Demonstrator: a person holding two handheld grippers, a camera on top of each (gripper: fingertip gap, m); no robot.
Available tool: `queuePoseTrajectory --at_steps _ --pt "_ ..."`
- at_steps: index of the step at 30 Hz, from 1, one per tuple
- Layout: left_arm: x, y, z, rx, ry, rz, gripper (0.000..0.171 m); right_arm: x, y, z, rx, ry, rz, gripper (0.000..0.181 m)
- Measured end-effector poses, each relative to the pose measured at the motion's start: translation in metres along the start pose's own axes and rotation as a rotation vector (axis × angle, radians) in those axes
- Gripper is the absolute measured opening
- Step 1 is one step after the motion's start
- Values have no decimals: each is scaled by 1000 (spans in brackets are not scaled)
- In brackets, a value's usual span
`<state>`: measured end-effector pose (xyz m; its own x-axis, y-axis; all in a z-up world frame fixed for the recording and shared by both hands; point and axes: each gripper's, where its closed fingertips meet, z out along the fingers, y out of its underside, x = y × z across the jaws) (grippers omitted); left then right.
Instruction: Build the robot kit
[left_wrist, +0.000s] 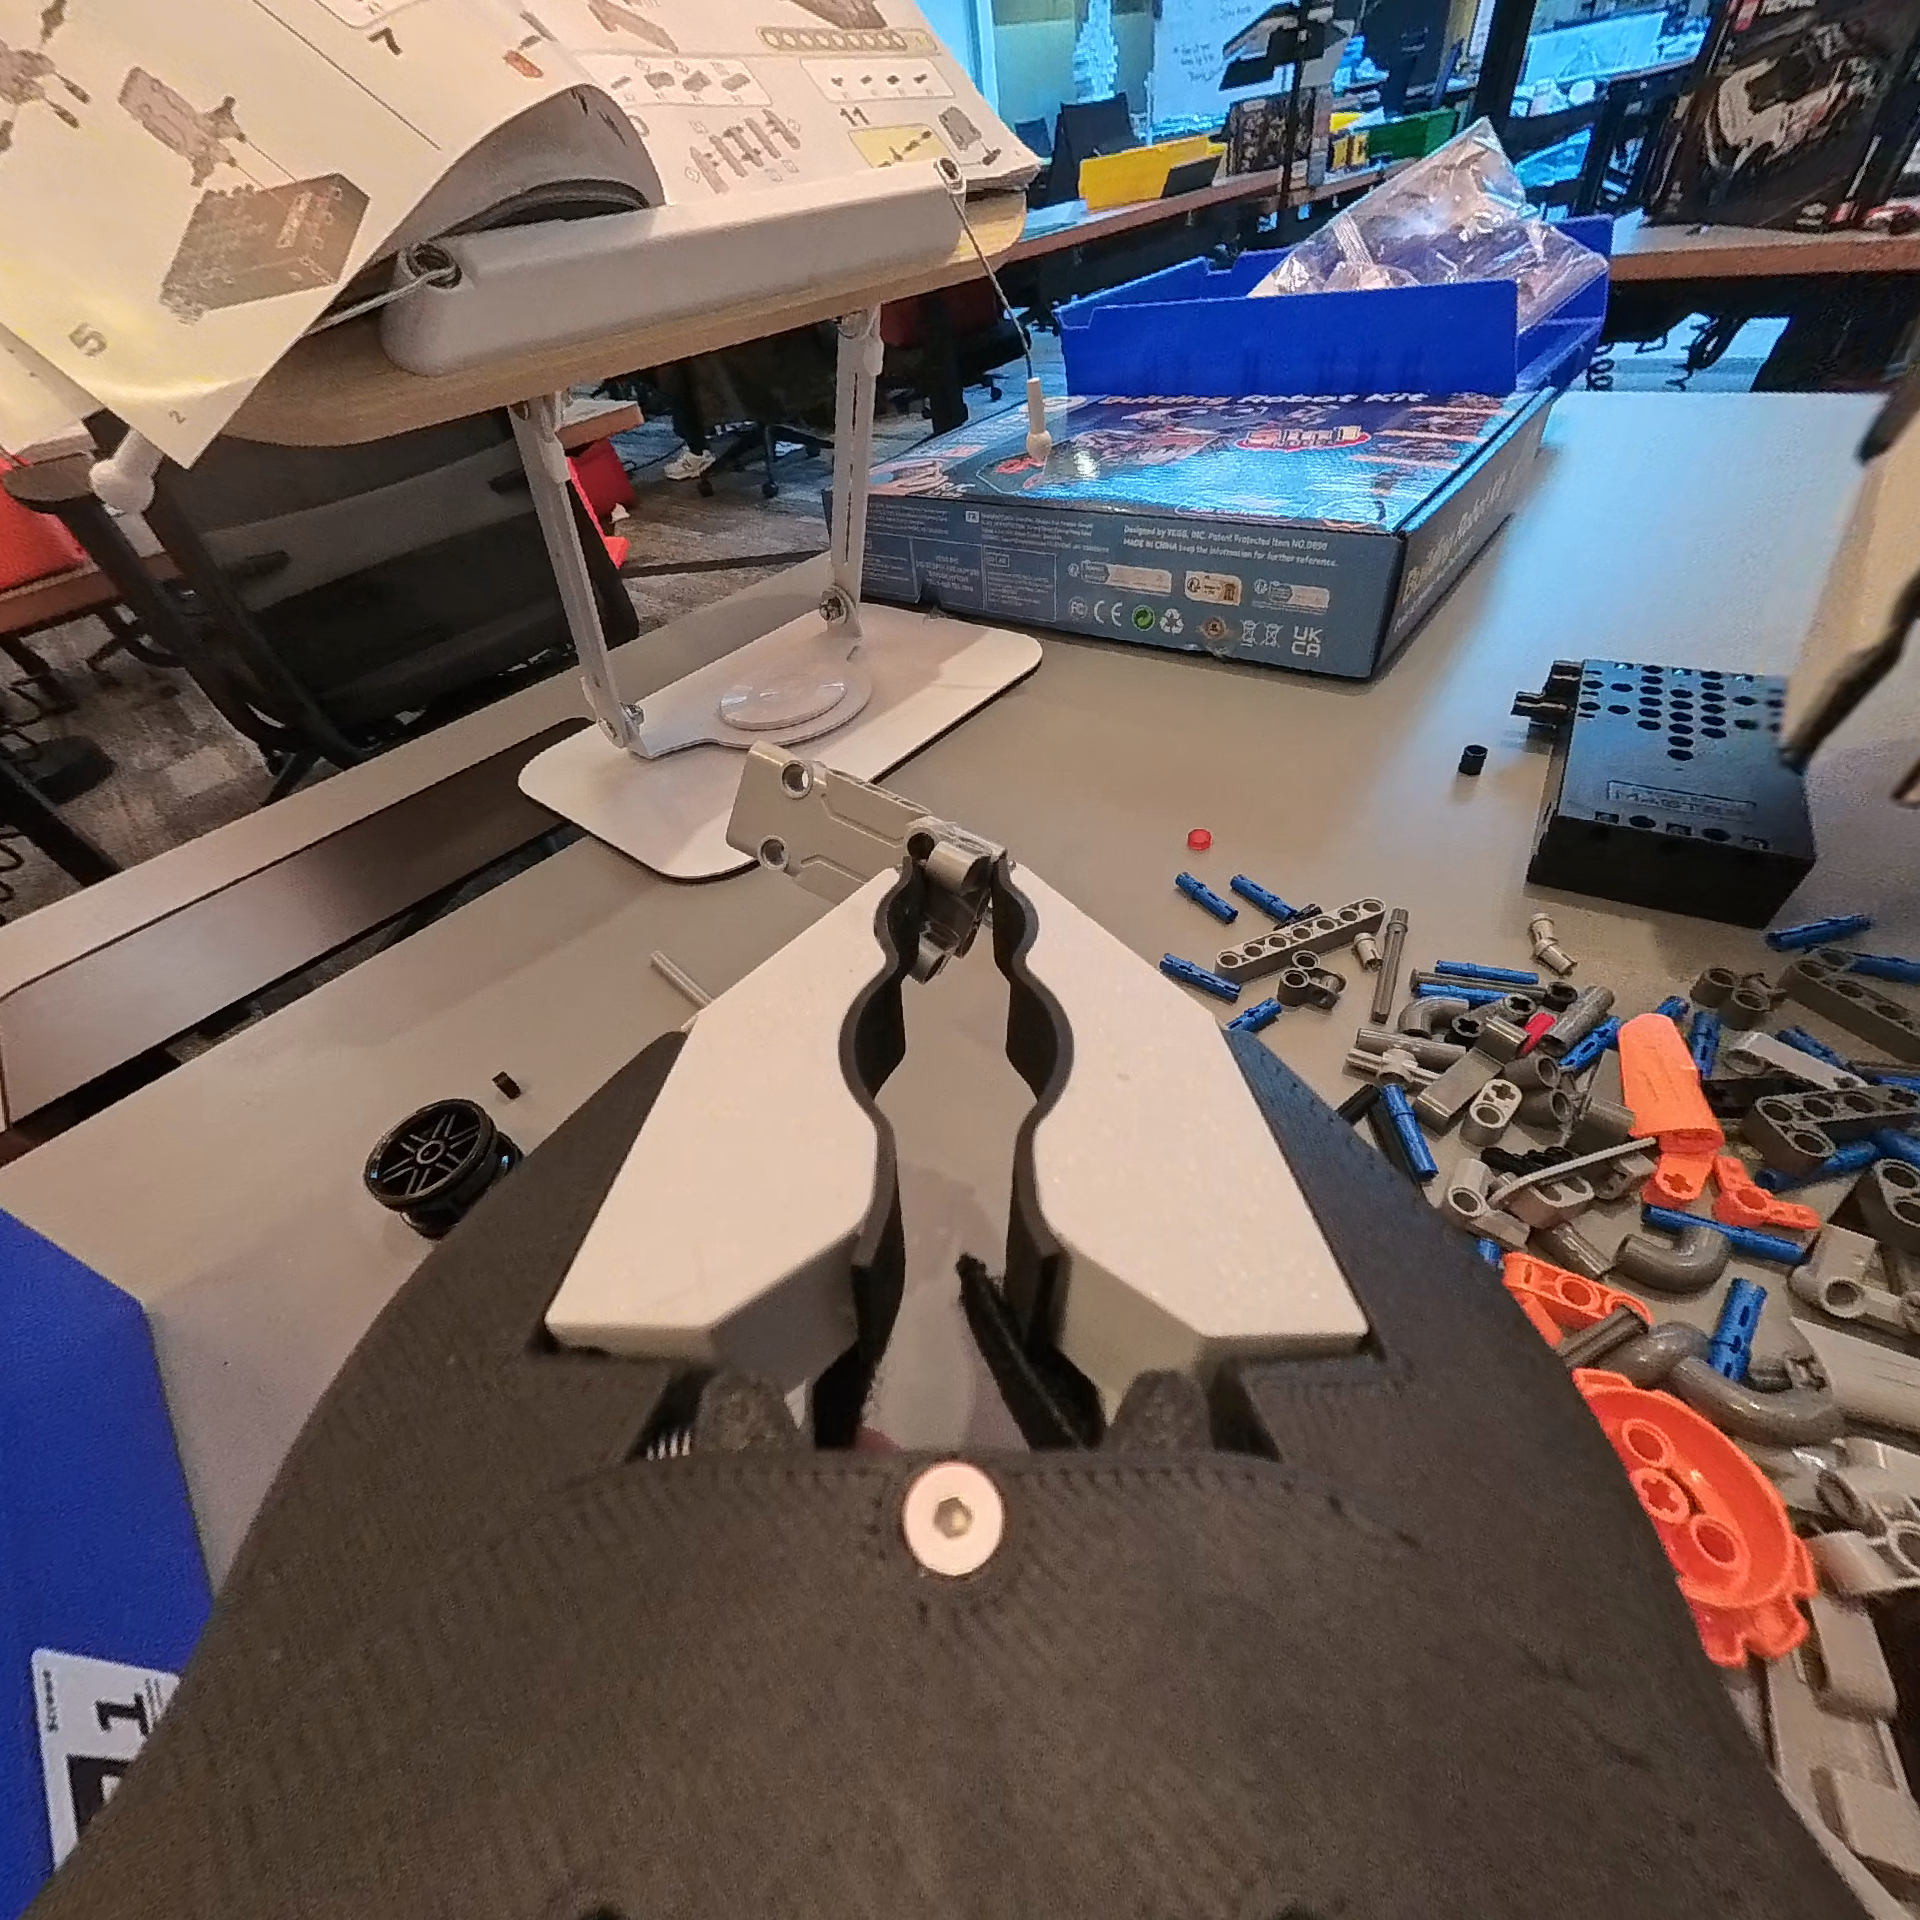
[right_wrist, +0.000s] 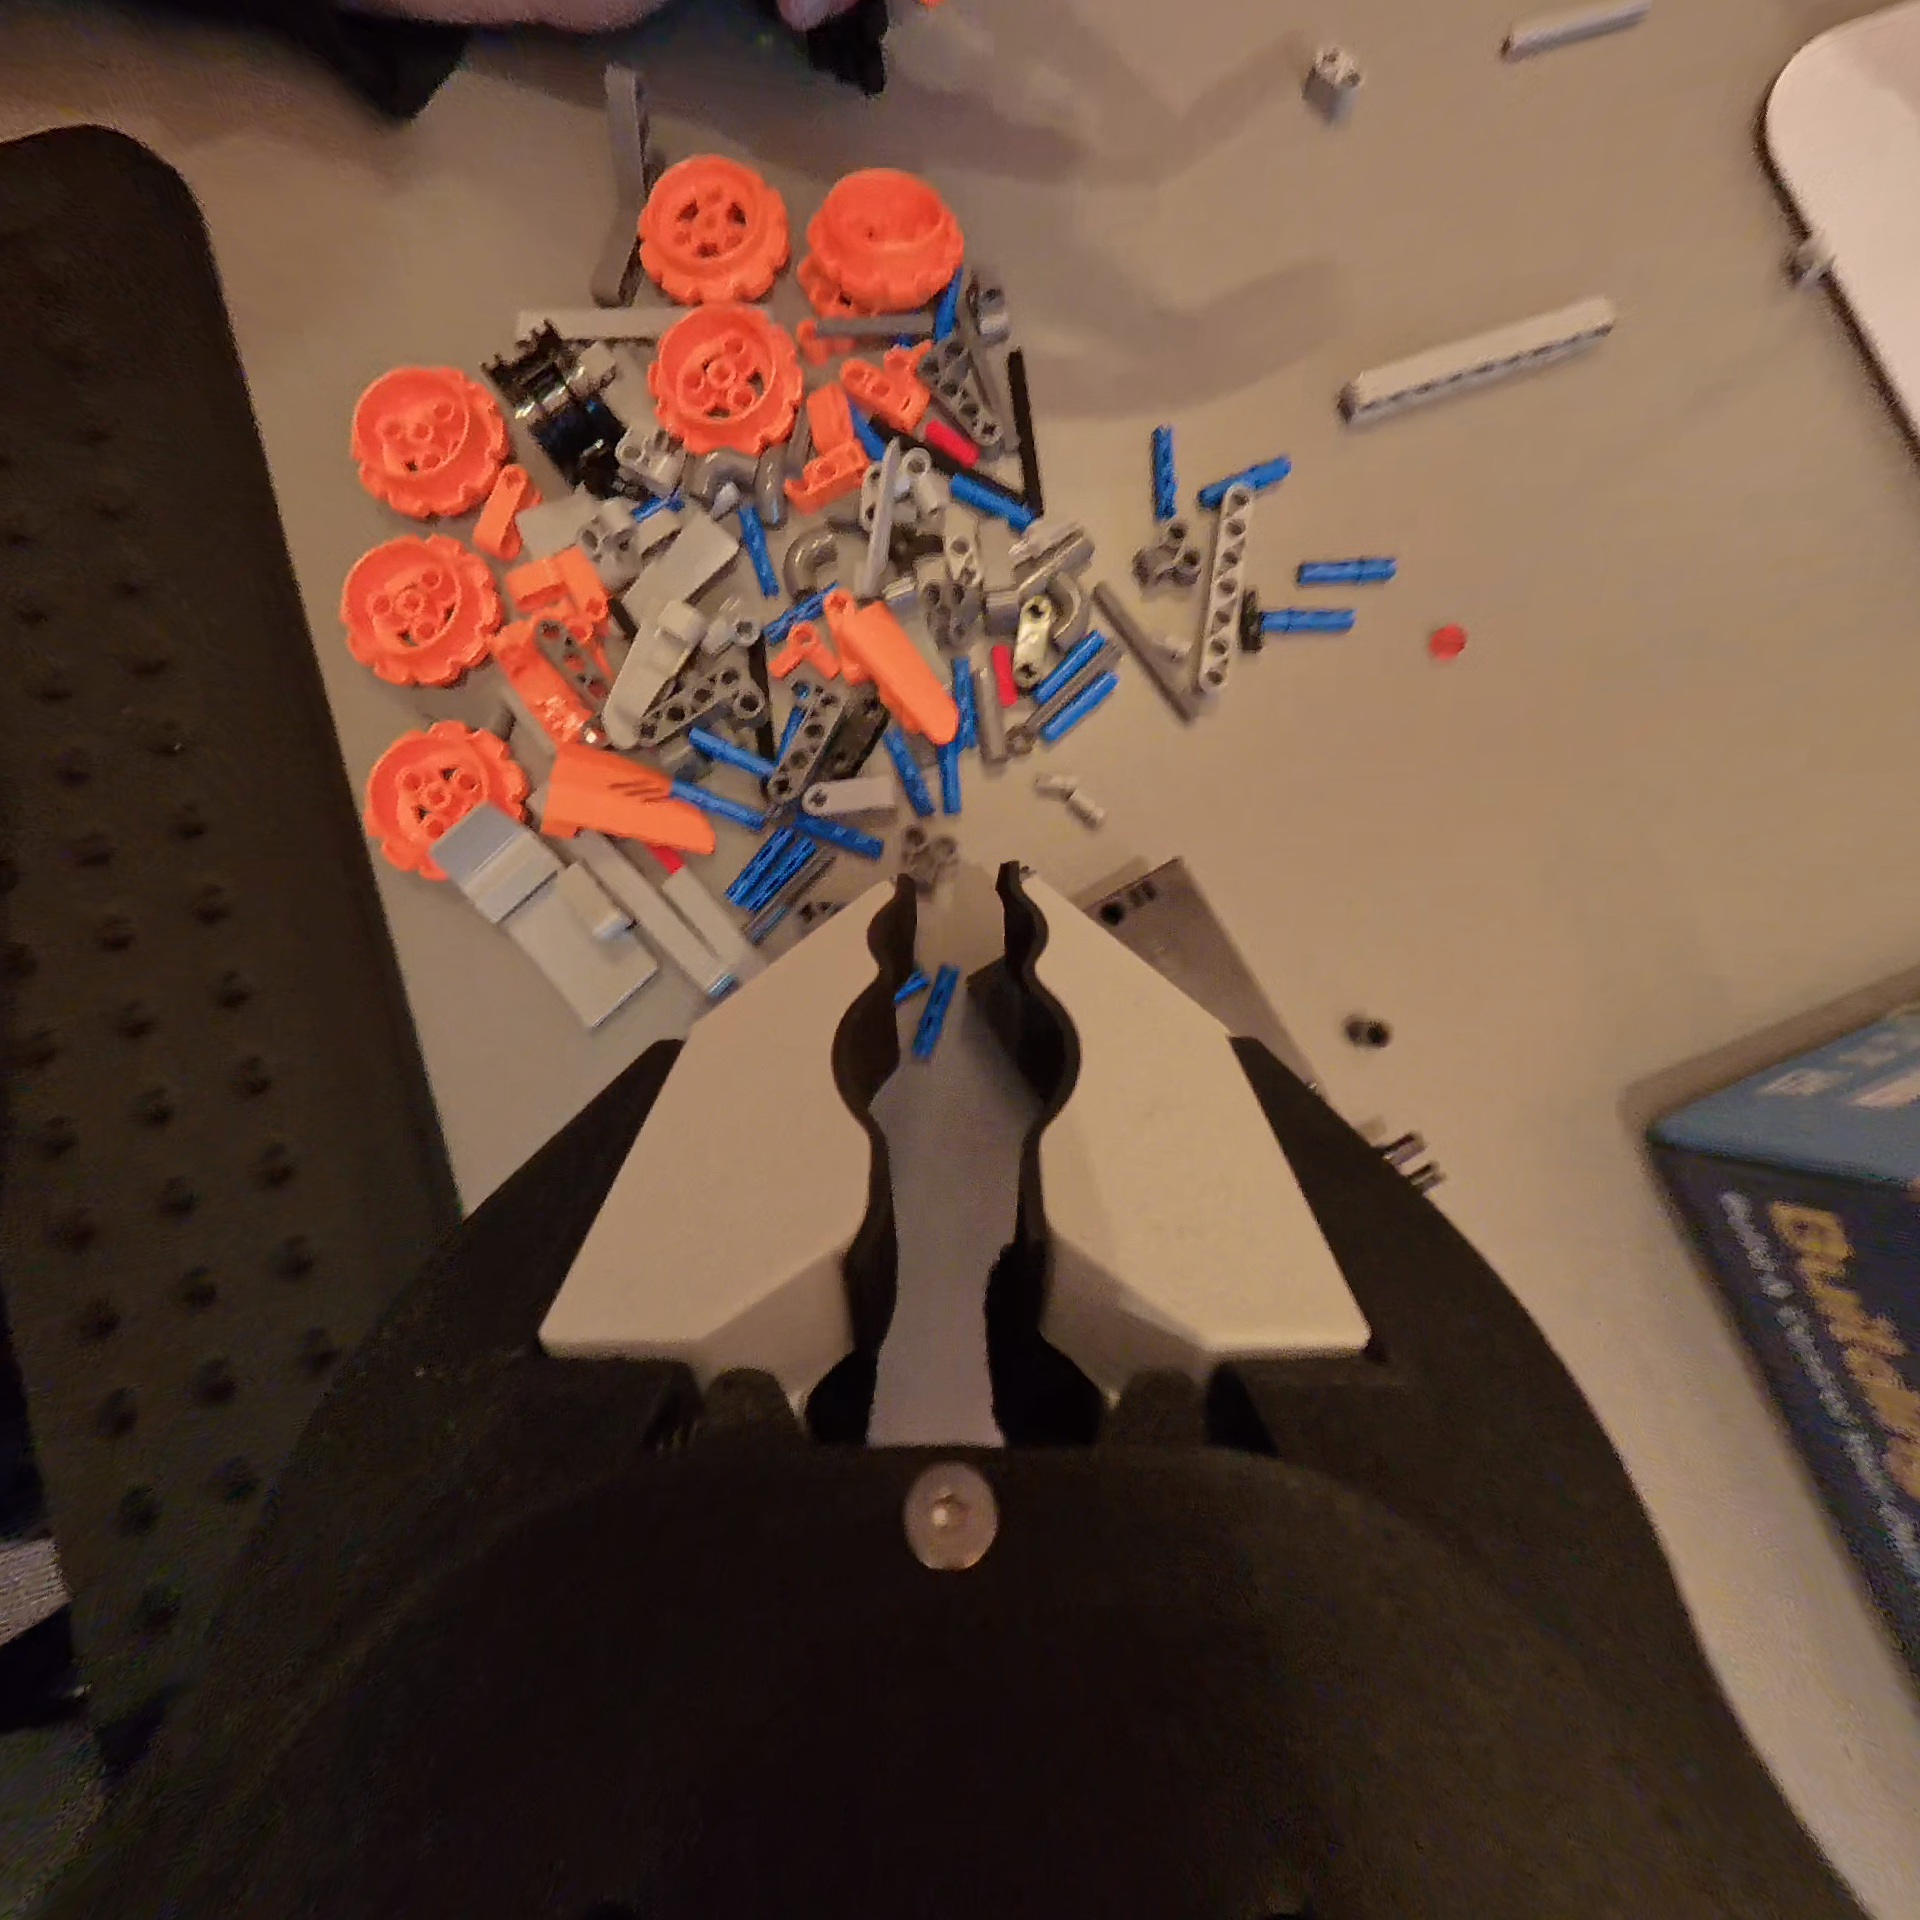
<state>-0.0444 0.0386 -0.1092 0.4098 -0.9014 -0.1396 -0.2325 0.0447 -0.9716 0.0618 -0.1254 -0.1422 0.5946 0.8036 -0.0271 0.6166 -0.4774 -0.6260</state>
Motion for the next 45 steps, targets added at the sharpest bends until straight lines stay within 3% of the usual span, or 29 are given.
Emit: queuePoseTrajectory --at_steps 14,27,38,45 --pt "2 0 1 -4 5 13 11 -41 56 4 -91 -109 86 17" --pt "3 0 1 -5 7 17 11 -46 68 10 -66 -134 135 0" --pt "4 0 1 -7 5 28 11 -56 51 8 14 -105 139 15" --pt "5 1 1 -8 9 32 11 -66 9 28 100 -100 69 19"
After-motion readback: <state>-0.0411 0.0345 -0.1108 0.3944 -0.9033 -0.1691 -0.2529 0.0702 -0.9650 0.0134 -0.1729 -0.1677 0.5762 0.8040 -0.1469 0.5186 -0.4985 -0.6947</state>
